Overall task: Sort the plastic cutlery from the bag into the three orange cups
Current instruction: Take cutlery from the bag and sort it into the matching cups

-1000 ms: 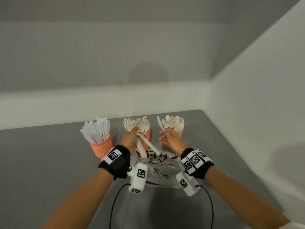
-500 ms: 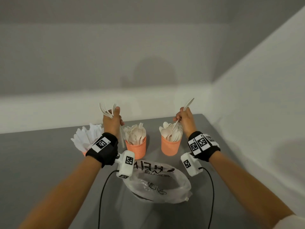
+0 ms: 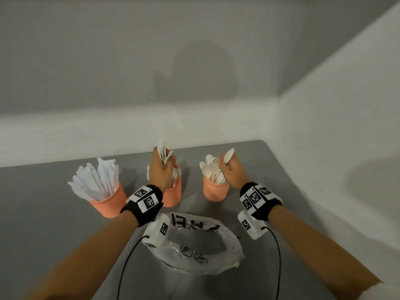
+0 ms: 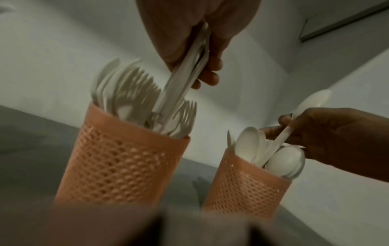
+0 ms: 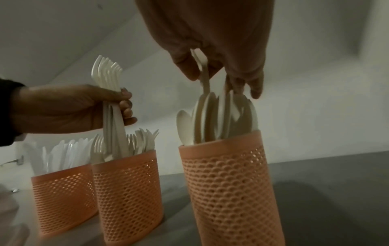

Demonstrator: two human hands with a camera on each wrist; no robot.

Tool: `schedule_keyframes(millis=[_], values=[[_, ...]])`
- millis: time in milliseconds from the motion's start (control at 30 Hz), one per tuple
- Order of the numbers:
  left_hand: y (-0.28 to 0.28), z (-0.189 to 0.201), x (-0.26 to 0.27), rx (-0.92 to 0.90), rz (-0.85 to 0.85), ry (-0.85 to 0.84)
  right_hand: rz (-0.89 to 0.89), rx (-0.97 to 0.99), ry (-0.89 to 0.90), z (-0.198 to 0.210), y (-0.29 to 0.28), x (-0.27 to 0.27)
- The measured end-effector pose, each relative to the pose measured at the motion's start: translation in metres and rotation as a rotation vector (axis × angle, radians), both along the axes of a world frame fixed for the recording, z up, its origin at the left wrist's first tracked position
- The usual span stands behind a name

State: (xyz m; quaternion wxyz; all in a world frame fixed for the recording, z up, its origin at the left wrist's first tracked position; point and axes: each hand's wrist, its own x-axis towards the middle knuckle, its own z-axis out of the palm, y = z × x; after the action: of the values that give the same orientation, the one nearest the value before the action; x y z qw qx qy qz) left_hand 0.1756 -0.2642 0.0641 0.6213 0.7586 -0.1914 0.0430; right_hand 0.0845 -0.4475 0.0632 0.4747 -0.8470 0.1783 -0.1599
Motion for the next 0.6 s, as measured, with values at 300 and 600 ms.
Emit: schedule_keyframes(millis=[300, 600], values=[[0.001, -0.032, -0.003, 0.293, -0.041, -0.161, -0.013, -0.164, 0.001, -0.006, -0.005, 0.0], [-0.004, -0.032, 0.0, 0.897, 0.126, -0.596, 0.152, -0.615, -0.02, 0.004, 0.004, 0.016]])
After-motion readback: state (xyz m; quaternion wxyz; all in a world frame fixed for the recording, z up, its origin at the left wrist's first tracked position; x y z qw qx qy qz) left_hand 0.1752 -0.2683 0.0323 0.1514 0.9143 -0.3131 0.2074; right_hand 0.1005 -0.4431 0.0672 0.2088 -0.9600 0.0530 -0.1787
